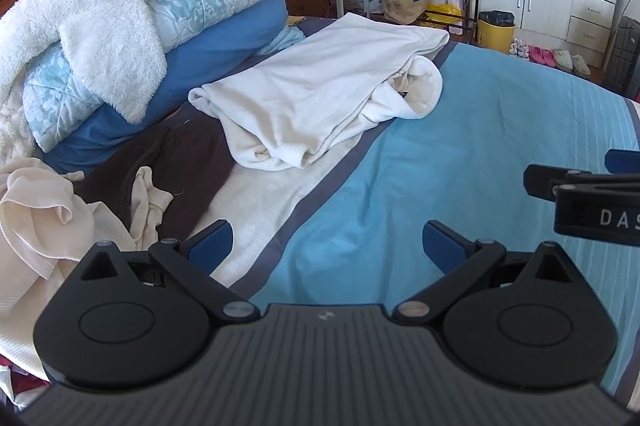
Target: Fold clothes
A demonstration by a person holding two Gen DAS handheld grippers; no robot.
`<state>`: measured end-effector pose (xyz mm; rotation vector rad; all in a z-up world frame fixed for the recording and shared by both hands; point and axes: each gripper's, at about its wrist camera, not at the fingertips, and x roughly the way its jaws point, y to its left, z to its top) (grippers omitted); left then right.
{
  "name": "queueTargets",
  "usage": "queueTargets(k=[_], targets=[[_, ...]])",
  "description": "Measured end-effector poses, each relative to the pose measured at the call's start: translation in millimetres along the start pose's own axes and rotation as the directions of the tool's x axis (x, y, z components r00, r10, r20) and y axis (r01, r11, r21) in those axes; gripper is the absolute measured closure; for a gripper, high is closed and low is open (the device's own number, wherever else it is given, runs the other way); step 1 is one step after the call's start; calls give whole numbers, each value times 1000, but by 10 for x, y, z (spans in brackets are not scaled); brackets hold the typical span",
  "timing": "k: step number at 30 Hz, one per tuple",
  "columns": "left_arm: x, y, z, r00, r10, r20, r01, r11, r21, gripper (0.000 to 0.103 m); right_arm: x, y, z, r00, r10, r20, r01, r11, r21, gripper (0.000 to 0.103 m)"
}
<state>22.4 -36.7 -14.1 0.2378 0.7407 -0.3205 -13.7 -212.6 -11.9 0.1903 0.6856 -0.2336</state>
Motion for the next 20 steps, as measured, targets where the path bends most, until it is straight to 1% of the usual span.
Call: queueTargets(k=[5,8,15,20], targets=[[-1,-37,-8,1000,6,4,-6,1000,19,0,9,-1,-18,1000,6,-4,-6,1000,-9,7],[5,-37,-6,1000,5,0,-5,1000,20,0,2,-20,-19,1000,8,1,-8,1000,-1,7],[39,-66,-6,1000,10,-16,-10,999,32,0,44,-84,-36,1000,6,-19,-5,1000,30,7],[4,-125,-30,1000,24,0,-23,997,71,0,63,-72,-45,1000,5,-24,-4,1000,26,7]])
